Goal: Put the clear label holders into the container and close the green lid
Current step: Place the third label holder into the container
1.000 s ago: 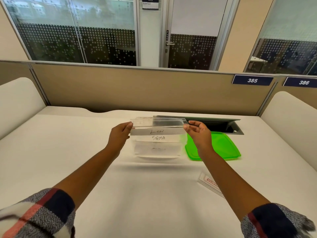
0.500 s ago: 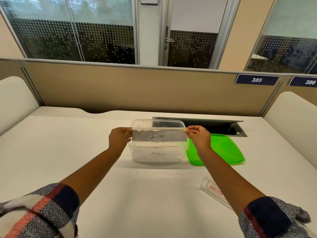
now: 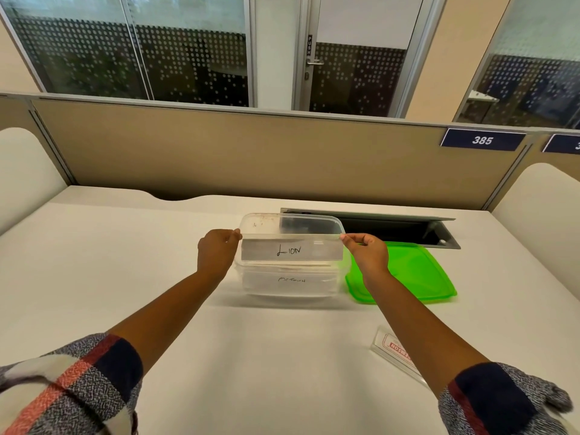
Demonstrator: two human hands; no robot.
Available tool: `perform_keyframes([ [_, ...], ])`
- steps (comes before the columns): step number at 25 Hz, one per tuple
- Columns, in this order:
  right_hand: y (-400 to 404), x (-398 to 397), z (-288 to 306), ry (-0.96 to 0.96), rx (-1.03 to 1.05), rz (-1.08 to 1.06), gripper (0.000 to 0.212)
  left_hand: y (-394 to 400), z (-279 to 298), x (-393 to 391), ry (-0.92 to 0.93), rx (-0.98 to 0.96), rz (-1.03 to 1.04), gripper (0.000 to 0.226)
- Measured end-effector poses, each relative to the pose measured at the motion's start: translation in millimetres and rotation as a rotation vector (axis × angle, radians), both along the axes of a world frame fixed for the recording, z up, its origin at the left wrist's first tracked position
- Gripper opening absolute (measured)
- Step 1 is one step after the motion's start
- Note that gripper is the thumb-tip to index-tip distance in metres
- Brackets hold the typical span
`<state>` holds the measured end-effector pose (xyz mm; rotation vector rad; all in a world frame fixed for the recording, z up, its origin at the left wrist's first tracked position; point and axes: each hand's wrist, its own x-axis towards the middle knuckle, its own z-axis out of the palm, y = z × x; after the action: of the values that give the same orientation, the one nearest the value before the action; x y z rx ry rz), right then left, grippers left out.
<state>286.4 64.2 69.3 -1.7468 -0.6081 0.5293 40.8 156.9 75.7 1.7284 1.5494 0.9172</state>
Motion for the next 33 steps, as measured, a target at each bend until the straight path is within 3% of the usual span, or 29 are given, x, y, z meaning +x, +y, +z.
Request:
perform_keyframes([
  [3,0,1,-2,-0.079,-0.066,-0.029,0.026,5,-8,-1,0.129,0.029,-0.004,0.045],
  [7,1,1,-6,-0.147,-0.112,-0.027,0.026,1,-9,4,0.432,0.106,-0.029,0.057],
  [12,-1,1,-15,-0.431,-0.212,0.027,0.029,5,-14,13,0.468,0.017,-0.054,0.066],
  [18,-4,-11,-3,-0.714,-0.439,0.090,0.029,-1,-17,20,0.702,0.016,-0.092,0.072],
  [22,-1,-15,4,-0.755,-0.604,0.190,0.034,-4,-20,24,0.735,-0.011,-0.106,0.072],
  [28,0,-16,5,-0.754,-0.691,0.209,0.033,-4,-17,21,0.704,-0.052,-0.169,0.067],
  [33,-7,-16,-12,-0.584,-0.486,0.220,0.029,-12,-13,12,0.761,0.084,-0.177,0.060],
])
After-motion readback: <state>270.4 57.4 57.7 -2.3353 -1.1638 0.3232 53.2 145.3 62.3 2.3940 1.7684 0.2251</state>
